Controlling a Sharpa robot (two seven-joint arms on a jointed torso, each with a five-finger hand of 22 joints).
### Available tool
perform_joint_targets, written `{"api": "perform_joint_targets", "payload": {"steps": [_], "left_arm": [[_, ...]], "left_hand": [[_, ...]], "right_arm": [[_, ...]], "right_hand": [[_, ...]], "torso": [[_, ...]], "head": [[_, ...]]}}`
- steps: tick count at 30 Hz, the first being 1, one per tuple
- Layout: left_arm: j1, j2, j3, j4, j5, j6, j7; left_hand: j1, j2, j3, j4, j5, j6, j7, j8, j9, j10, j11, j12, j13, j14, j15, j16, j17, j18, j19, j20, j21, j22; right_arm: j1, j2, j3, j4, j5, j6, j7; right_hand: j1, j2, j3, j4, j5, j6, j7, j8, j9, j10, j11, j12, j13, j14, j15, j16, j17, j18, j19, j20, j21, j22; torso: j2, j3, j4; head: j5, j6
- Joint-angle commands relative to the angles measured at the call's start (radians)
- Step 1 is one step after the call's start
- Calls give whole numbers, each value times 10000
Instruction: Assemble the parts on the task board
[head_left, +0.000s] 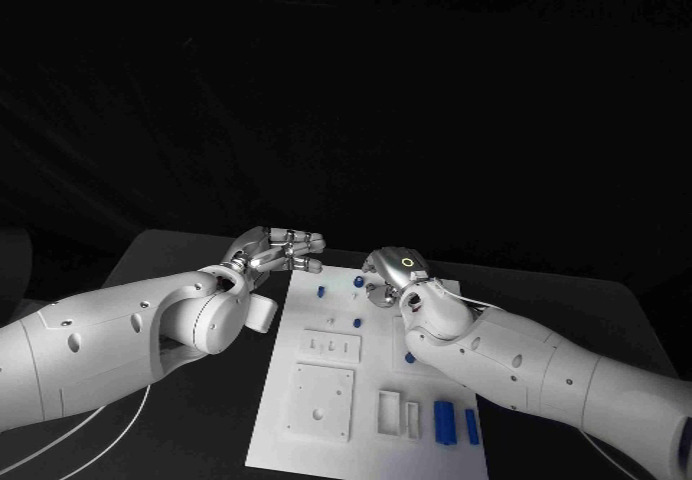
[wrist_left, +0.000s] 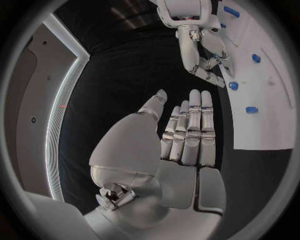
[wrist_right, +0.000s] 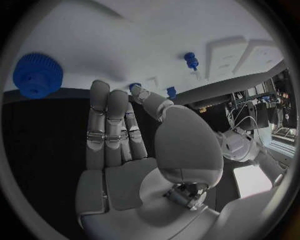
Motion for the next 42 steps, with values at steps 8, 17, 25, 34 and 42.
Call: {"api": "perform_joint_targets", "payload": {"steps": [8,17,25,34,42], "left_arm": [[16,-123,8,26,-44,95,93],[12,-177,3,-26,-42,122,115],[8,-146,-7,-115,-39,162,122],[2,-90,-12,-175,-39,230,122],[-10,-39,-13,-252,-39,277,125]], "left_hand": [[8,77,-51,-3,-45,-103,0,16,-1,-75,28,0,15,-25,18,-60,-13,-51,21,66,10,-8],[-2,75,-49,-16,-59,-97,0,16,-1,-63,25,2,15,-18,16,-59,-13,-50,19,64,32,-19],[-2,75,-49,-16,-59,-97,0,16,-1,-63,25,2,15,-18,16,-59,-13,-50,19,64,32,-19],[-2,75,-49,-16,-59,-97,0,16,-1,-63,25,2,15,-18,16,-59,-13,-50,19,64,32,-19],[-18,85,-47,-23,-61,-107,0,17,-1,-74,29,-1,14,-18,16,-59,-13,-52,14,65,36,-26]], "right_arm": [[18,-1226,580,1265,874,56,231],[-6,-2269,995,1806,1850,854,489],[-81,-2523,1104,1696,2051,1871,594],[-175,-2279,1131,1138,2090,2376,616],[-262,-1952,1135,701,2170,2433,669]], "right_hand": [[-158,-74,-33,112,415,120,-7,-25,4,1122,-261,32,38,-24,-125,72,15,-137,290,-84,53,177],[65,-157,-1683,236,438,-269,-114,16,-15,3291,-942,727,2181,8,-682,58,289,-589,338,-624,27,371],[198,152,-3031,358,712,-699,-83,-24,13,1140,-915,7704,10737,-353,-523,1190,2618,-563,359,-493,1596,1710],[-10,166,-3218,440,1080,-798,-37,-27,30,1670,-828,9848,12241,-99,-444,1920,5048,-505,417,-398,2584,2774],[-91,213,-3174,494,1210,-717,-47,-24,30,1766,-828,10160,12426,-38,-433,2013,5422,-520,458,-386,2850,3163]], "torso": [[-68,92,-179],[-131,151,-347],[-123,212,-415],[-117,143,-361],[-110,129,-342]], "head": [[32,94],[58,119],[80,110],[-73,90],[-63,6]]}}
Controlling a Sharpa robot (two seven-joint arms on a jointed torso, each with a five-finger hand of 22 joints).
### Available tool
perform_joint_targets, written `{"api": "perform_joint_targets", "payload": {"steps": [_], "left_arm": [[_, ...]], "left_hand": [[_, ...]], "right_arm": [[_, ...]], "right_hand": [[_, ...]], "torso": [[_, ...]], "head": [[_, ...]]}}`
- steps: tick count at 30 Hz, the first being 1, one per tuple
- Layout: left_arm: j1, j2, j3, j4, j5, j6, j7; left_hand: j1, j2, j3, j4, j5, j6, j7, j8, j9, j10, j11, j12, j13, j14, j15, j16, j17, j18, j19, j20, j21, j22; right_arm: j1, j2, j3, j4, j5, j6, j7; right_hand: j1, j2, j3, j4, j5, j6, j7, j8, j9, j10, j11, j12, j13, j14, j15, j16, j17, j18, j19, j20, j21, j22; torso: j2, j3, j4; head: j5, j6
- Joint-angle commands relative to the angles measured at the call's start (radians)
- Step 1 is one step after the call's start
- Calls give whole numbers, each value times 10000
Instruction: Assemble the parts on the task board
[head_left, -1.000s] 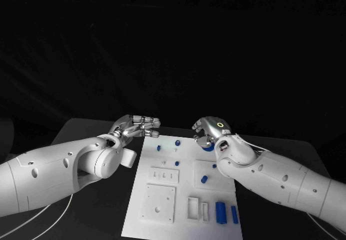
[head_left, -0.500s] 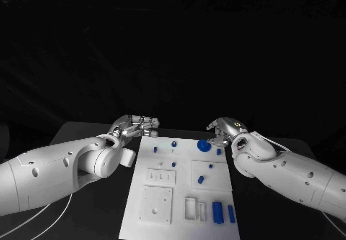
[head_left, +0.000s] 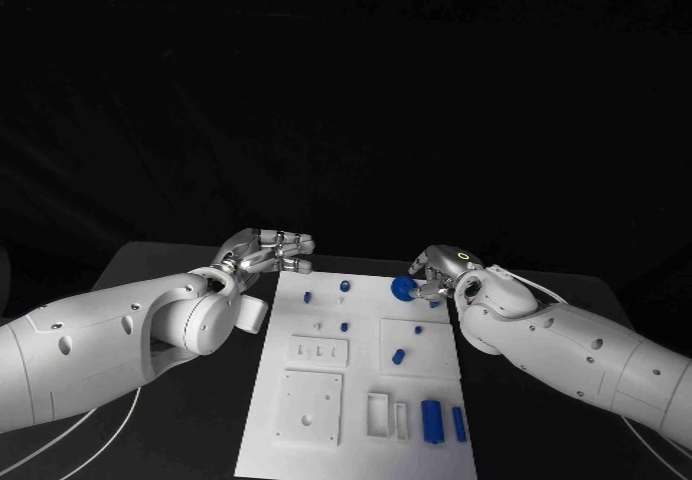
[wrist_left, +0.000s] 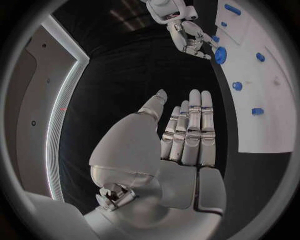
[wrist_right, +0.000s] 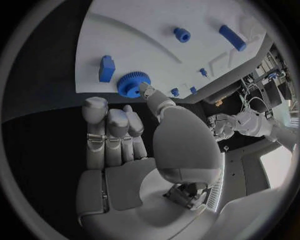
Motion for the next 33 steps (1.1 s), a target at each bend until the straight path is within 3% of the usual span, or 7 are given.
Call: {"api": "perform_joint_targets", "payload": {"steps": [1,10,23,33], "left_arm": [[1,42,5,-11,-34,217,112],[-4,73,4,-58,-33,248,104],[-5,103,3,-108,-33,283,82],[-5,130,2,-130,-37,309,65]], "left_hand": [[-18,85,-47,-23,-61,-45,-9,17,0,-75,28,-1,15,-18,16,-59,-14,-52,14,65,36,-17],[-18,85,-47,-23,-61,-45,-9,17,0,-75,28,-1,15,-18,16,-59,-14,-52,14,65,36,-17],[-18,85,-47,-23,-61,-45,-9,17,0,-75,28,-1,15,-18,16,-59,-14,-52,14,65,36,-17],[-50,107,-58,-39,-65,-58,-6,16,0,-80,30,2,16,-31,22,-60,-14,-52,10,71,38,-42]], "right_arm": [[-25,103,5,-125,96,309,152],[-38,272,6,-317,194,256,148],[-27,452,7,-688,325,334,135],[4,660,8,-961,522,438,167]], "right_hand": [[-93,17,-1,71,57,48,5,-28,-8,103,-7,144,76,104,-2,57,66,103,465,39,65,75],[-138,45,-91,159,107,45,5,-31,-13,160,-4,307,178,119,-5,106,158,103,482,36,163,210],[-144,93,-197,320,152,49,7,-25,-15,260,-4,558,349,121,-17,139,226,114,501,29,211,381],[-179,143,-231,399,172,42,6,-29,-19,299,-2,616,392,130,-24,188,277,116,521,20,293,453]], "torso": [[16,-7,17],[9,-10,5],[9,16,-11],[16,15,8]], "head": [[13,-38],[14,-67],[33,-94],[45,-110]]}}
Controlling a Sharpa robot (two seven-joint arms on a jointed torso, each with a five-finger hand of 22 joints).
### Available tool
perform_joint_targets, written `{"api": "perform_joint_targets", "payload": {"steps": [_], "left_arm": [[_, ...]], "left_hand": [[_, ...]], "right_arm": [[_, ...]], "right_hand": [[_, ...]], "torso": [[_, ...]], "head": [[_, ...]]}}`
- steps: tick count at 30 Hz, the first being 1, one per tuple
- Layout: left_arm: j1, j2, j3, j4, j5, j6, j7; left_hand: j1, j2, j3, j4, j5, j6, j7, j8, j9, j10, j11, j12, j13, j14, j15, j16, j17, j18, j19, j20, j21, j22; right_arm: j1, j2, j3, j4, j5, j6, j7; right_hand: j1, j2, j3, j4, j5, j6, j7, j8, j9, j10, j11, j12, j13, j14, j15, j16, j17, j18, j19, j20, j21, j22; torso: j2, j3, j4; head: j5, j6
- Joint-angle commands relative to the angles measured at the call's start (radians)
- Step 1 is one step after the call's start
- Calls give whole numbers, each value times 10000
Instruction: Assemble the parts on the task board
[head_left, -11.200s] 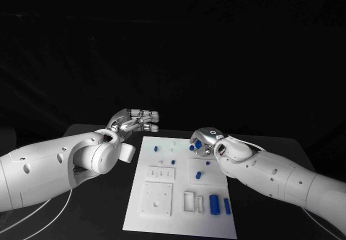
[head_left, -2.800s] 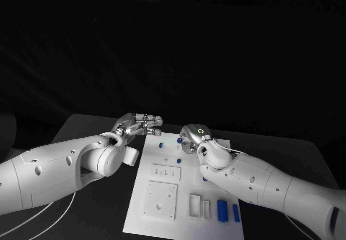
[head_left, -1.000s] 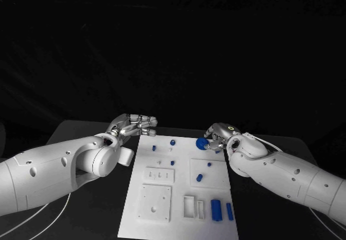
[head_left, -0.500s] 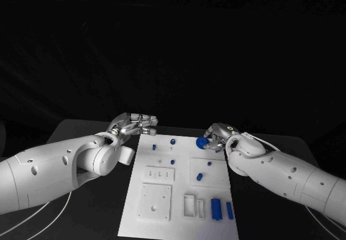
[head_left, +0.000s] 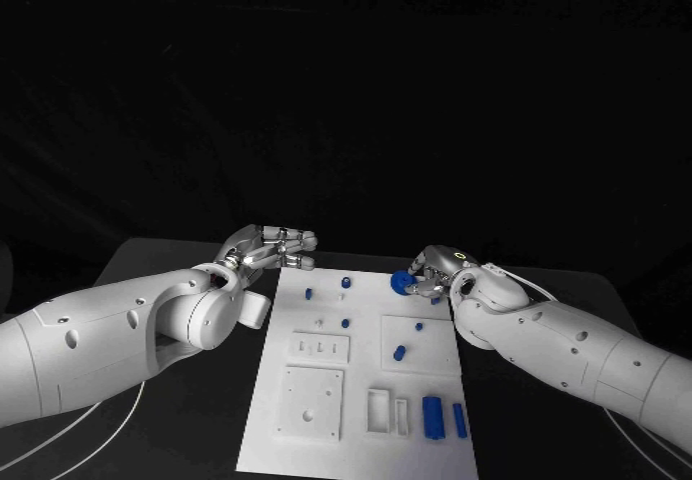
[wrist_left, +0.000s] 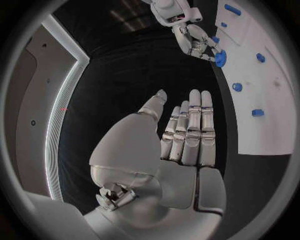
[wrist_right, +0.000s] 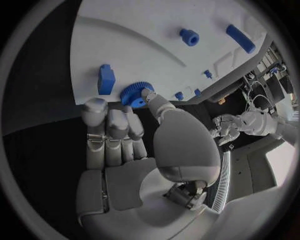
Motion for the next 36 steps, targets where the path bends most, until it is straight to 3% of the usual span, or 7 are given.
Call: {"api": "perform_joint_targets", "payload": {"steps": [1,8,16,21,36], "left_arm": [[4,34,6,8,-36,192,72],[4,29,6,12,-40,199,62],[4,34,6,-3,-45,213,50],[3,59,5,-29,-46,223,43],[2,79,4,-40,-46,219,43]], "left_hand": [[-9,66,-31,-12,-65,-61,-10,16,0,-43,-7,2,16,-31,22,-60,-14,-52,10,71,38,-10],[-9,66,-31,-12,-65,-61,-10,16,0,-43,-7,2,16,-31,22,-60,-14,-52,10,71,38,-10],[-9,66,-31,-12,-65,-61,-10,16,0,-43,-7,2,16,-31,22,-60,-14,-52,10,71,38,-10],[-9,66,-31,-12,-65,-61,-10,16,0,-43,-7,2,16,-31,22,-60,-14,-52,10,71,38,-10],[-6,67,-41,-22,-69,-74,-5,16,-1,-54,-3,3,17,-37,26,-61,-14,-52,7,74,37,-26]], "right_arm": [[-5,112,-8,-111,151,257,97],[0,264,-8,-261,226,358,120],[1,280,-8,-256,324,384,138],[5,292,-8,-230,360,370,143],[37,475,-9,-462,377,540,138]], "right_hand": [[-65,27,-32,83,64,49,8,-26,-8,104,-3,87,322,67,-28,42,27,115,525,20,95,38],[-50,50,-139,126,88,-1,16,-33,-15,119,2,120,360,66,-27,61,42,119,522,22,109,78],[-9,48,-764,370,273,-371,80,-24,-1,95,51,79,359,55,-9,79,62,155,529,41,120,137],[7,38,-932,503,291,-453,94,-25,3,94,61,78,359,58,-1,98,80,163,530,49,140,166],[26,144,-570,482,233,-49,13,-32,10,138,0,127,392,61,-34,116,101,129,533,21,168,216]], "torso": [[12,2,20],[31,-3,34],[28,-6,-11],[19,1,11],[26,10,12]], "head": [[5,-10],[37,-38],[55,-72],[31,-68],[40,-50]]}}
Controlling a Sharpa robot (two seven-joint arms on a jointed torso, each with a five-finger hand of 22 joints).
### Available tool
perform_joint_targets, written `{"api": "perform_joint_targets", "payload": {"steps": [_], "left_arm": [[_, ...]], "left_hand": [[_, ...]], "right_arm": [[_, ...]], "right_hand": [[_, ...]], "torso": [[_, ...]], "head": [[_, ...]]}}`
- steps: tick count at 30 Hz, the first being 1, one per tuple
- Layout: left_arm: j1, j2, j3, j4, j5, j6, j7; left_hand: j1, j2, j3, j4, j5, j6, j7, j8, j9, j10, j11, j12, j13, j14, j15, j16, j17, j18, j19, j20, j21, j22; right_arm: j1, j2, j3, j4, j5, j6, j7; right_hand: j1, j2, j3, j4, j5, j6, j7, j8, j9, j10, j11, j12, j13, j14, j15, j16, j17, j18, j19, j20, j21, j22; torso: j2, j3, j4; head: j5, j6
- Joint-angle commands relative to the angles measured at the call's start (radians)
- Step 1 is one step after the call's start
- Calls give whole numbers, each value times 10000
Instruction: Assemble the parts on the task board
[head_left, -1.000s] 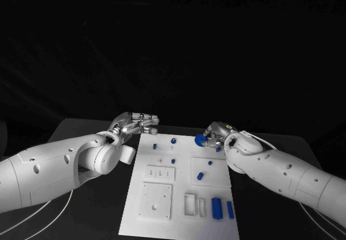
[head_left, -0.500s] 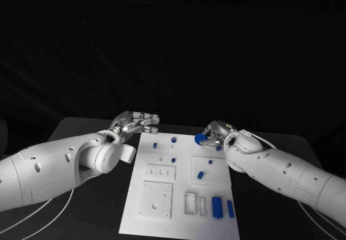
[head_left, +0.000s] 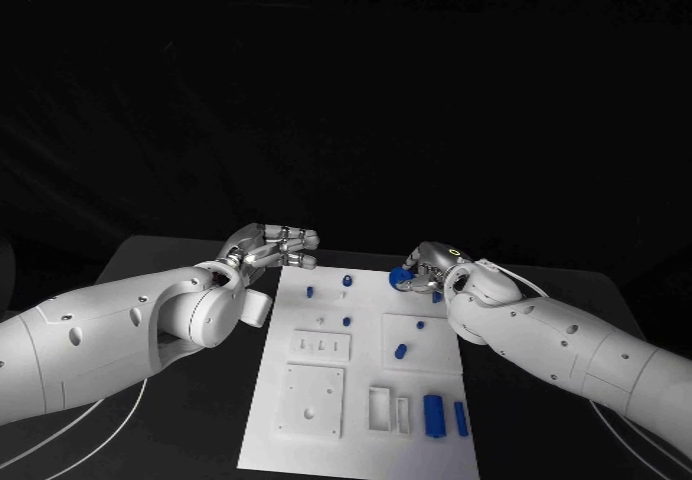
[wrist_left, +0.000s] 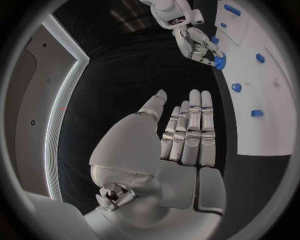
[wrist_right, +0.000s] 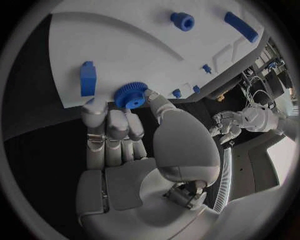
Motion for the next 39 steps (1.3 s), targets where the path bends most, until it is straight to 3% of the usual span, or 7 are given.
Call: {"api": "perform_joint_targets", "payload": {"steps": [1,8,17,24,31,35,39], "left_arm": [[5,30,6,14,-39,162,67],[5,40,6,5,-39,164,63],[5,42,6,0,-41,158,48],[5,38,6,-4,-45,142,30],[5,22,5,4,-47,117,27],[5,10,5,-3,-48,102,29],[5,0,4,-30,-52,77,37]], "left_hand": [[-7,69,-41,-22,-70,-77,-9,15,0,-55,-3,3,17,-37,26,-61,-15,-51,7,74,37,-10],[-7,69,-41,-22,-70,-77,-9,15,0,-55,-3,3,17,-37,26,-61,-15,-51,7,74,37,-10],[-7,69,-41,-22,-70,-77,-9,15,0,-55,-3,3,17,-37,26,-61,-15,-51,7,74,37,-10],[-7,69,-41,-22,-70,-77,-9,15,0,-55,-3,3,17,-37,26,-61,-15,-51,7,74,37,-10],[-7,77,-54,-24,-67,-77,-8,17,0,-57,-2,2,17,-38,25,-57,-14,-50,13,73,42,-28],[-7,77,-54,-24,-67,-77,-8,17,0,-57,-2,2,17,-38,25,-57,-14,-50,13,73,42,-28],[-7,77,-54,-24,-67,-77,-8,17,0,-57,-2,2,17,-38,25,-57,-14,-50,13,73,42,-28]], "right_arm": [[-65,77,-41,-100,42,500,23],[-64,176,-43,-207,25,483,-19],[-65,232,-74,-249,-421,438,-109],[-66,194,-113,-115,-987,166,-153],[-71,108,-134,304,-1691,-570,-262],[-75,-21,-138,778,-1936,-974,-349],[-76,-129,-138,1272,-2103,-1277,-478]], "right_hand": [[-24,111,134,-4,0,190,-7,30,12,77,-5,41,402,71,-38,53,14,124,535,19,48,16],[-84,280,376,-75,33,664,-118,36,26,137,-68,104,445,78,-69,59,13,79,537,-11,66,41],[97,560,685,-512,-182,1339,-302,26,152,174,-154,89,462,82,-136,18,-30,-23,534,-81,66,66],[89,528,1108,-795,-253,1417,-304,28,186,177,-155,56,458,88,-134,10,-41,-50,536,-87,70,94],[28,434,1187,-750,-314,1518,-339,27,220,230,-168,77,468,92,-144,8,-52,-64,545,-94,126,126],[4,306,1462,-670,-58,1600,-350,23,232,266,-185,105,494,95,-159,0,-73,-76,550,-114,158,136],[-21,285,1556,-661,84,1620,-361,26,236,270,-187,103,500,93,-166,2,-76,-81,555,-118,208,153]], "torso": [[8,9,0],[5,5,7],[5,14,-13],[-1,18,-14],[-2,18,-8],[-11,12,-2],[-8,7,-13]], "head": [[4,-4],[14,-13],[28,-18],[26,-3],[38,-2],[-4,3],[70,14]]}}
